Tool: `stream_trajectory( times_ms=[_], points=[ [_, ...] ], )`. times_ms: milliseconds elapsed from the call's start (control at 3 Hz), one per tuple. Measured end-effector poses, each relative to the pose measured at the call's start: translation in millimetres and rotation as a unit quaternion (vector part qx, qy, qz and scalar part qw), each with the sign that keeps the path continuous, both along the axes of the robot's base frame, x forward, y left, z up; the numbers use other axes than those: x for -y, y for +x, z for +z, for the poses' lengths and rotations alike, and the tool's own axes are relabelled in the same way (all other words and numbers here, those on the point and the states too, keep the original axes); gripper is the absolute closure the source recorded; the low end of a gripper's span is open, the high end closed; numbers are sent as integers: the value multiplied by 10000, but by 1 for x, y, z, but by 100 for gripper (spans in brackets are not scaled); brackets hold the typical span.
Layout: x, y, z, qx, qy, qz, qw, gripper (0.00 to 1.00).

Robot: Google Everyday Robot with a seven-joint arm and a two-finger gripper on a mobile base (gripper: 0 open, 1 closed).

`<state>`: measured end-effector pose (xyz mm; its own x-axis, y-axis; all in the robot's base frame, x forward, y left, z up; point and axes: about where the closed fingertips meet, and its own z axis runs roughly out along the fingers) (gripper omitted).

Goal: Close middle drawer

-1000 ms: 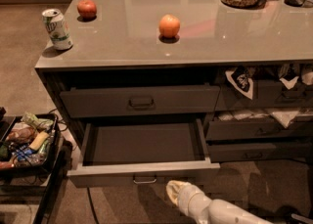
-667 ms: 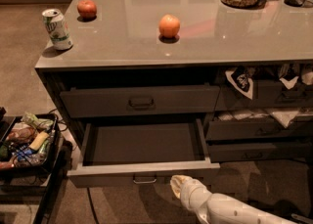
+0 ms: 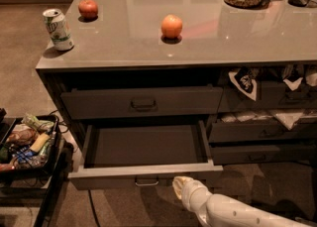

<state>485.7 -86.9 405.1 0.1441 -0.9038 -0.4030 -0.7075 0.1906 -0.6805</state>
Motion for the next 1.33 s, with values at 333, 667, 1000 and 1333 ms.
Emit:
stream_trajectory(
  times_ms=[333, 667, 1000, 1333],
  points=[
    [7, 16, 1, 104, -342, -48, 9993, 100],
    [11, 33, 2, 192, -581, -50, 9981, 100],
    [13, 45, 3, 234, -725, -60, 9971, 100],
    [14, 57, -5, 207, -808, -81, 9965, 100]
  ],
)
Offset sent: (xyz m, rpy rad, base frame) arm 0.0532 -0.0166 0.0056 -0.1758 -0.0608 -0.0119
